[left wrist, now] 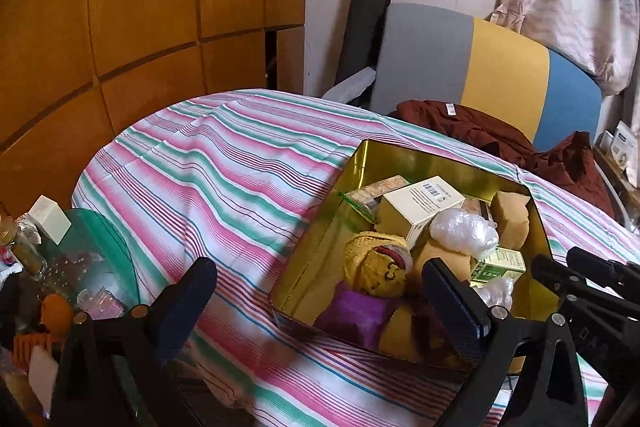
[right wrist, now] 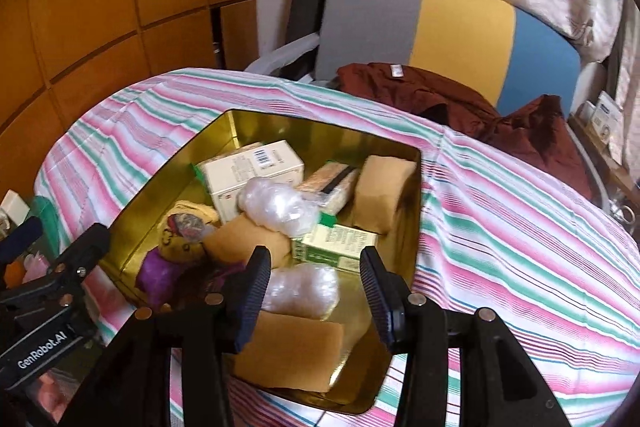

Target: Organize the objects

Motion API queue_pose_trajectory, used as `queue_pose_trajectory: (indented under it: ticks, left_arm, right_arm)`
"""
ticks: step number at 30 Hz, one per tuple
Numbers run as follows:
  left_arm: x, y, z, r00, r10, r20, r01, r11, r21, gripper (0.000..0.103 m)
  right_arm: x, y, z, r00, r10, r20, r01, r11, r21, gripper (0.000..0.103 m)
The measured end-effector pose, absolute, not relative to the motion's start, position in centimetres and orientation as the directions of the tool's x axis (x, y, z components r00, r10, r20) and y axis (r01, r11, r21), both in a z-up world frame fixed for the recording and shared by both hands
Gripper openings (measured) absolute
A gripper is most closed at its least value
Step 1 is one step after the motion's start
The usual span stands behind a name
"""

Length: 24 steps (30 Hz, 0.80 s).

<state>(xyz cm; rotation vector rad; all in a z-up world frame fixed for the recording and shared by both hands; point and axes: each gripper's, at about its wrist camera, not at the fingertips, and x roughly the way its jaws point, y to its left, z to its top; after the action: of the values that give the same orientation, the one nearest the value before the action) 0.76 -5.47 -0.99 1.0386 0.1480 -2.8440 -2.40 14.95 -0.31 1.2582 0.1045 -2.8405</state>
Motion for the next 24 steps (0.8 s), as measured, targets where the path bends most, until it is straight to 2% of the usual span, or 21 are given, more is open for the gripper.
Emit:
queue_pose_trajectory:
  ticks: [4,7,24]
  left_arm:
    - [0.9,-5.6,-0.5,-0.759,-0.086,-0.646,0.157,-0.986,-0.053,0.103]
    - [0.6,-5.6,-0.4,-0.733,-0.088,-0.675,0.162,-0.986,-0.048,0.103]
    - [0.0,-5.7,0.1,-0.698,-0.140,-0.702,0.178,-0.984,0.020,0.103]
  right_arm:
    - [-1.9,15.6,0.5,-0.691,0.006,-0.723,0.016,-1.000,-0.023,0.049]
    - [-1.6,15.9,0.9,-0.694,0.002,-0.720,-0.003,-1.000,0.000,0.053]
    - [-0.5,15.3,1.4,-0.707,0.020,-0.707,-0.034,-0.999,0.006,0.054]
